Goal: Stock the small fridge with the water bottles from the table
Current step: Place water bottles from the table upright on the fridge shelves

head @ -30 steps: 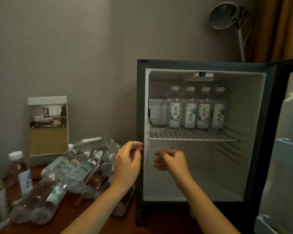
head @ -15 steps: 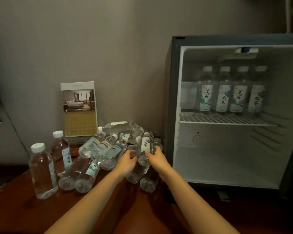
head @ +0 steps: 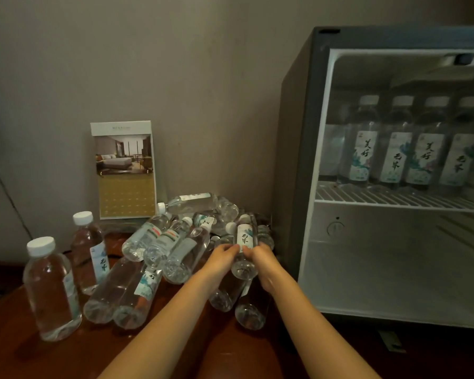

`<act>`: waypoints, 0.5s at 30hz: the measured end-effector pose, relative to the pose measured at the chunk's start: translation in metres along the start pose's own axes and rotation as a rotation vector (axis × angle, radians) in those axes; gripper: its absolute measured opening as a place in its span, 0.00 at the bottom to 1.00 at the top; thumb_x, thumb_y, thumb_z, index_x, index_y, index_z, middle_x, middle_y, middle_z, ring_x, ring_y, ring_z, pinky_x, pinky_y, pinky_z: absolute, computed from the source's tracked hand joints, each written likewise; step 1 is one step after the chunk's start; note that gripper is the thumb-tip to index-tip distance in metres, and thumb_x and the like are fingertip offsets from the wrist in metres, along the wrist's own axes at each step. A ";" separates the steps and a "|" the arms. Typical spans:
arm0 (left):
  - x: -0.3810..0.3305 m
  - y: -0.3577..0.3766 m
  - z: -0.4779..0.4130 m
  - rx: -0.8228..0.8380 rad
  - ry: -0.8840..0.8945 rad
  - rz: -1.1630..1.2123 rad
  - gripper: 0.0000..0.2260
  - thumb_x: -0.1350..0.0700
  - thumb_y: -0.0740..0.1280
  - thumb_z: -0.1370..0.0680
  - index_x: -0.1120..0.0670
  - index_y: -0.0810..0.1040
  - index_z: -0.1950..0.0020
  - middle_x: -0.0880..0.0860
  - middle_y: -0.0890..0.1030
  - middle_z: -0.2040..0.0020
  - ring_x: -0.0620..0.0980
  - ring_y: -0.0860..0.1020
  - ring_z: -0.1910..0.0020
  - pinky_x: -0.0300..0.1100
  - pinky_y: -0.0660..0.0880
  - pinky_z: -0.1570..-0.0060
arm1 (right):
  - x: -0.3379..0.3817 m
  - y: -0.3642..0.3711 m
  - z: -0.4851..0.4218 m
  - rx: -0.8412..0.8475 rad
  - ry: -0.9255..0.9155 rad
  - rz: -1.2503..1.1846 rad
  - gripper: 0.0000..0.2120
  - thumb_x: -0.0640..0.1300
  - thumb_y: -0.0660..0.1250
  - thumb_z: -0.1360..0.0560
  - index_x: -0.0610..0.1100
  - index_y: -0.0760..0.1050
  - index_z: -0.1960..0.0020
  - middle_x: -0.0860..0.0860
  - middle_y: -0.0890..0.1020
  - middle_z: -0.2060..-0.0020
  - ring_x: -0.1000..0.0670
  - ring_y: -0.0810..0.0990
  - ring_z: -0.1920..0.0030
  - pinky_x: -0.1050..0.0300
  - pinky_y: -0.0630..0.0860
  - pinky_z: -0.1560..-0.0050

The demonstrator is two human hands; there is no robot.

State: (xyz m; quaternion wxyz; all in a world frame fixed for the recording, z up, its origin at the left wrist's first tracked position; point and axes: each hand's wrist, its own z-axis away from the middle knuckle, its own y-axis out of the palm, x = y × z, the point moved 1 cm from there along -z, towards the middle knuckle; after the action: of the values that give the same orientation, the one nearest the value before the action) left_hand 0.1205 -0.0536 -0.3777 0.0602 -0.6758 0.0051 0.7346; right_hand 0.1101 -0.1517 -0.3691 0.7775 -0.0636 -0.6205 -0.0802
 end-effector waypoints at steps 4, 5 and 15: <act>0.005 -0.004 -0.002 -0.018 0.004 0.085 0.17 0.56 0.64 0.23 0.60 0.71 0.36 0.57 0.79 0.44 0.54 0.78 0.45 0.49 0.74 0.40 | -0.002 -0.004 0.006 0.060 -0.039 -0.087 0.21 0.34 0.60 0.23 0.42 0.65 0.31 0.42 0.78 0.45 0.43 0.78 0.46 0.50 0.77 0.50; 0.006 -0.005 0.000 -0.024 0.010 0.125 0.17 0.57 0.65 0.23 0.60 0.70 0.36 0.57 0.79 0.45 0.54 0.78 0.45 0.48 0.74 0.41 | -0.001 -0.004 0.009 0.075 -0.051 -0.099 0.23 0.34 0.60 0.23 0.43 0.63 0.30 0.42 0.77 0.43 0.44 0.78 0.46 0.51 0.77 0.51; 0.002 -0.019 0.040 0.049 0.070 0.347 0.15 0.65 0.65 0.24 0.57 0.69 0.39 0.54 0.82 0.48 0.49 0.82 0.51 0.42 0.79 0.56 | -0.014 -0.004 0.040 0.172 -0.231 -0.135 0.33 0.28 0.61 0.27 0.47 0.59 0.26 0.45 0.75 0.36 0.46 0.75 0.38 0.43 0.72 0.36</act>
State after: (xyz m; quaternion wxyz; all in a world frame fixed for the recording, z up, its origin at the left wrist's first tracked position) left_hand 0.0822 -0.0310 -0.3749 -0.0511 -0.6881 0.1416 0.7098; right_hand 0.0680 -0.1468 -0.3736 0.6965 0.0363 -0.7131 -0.0709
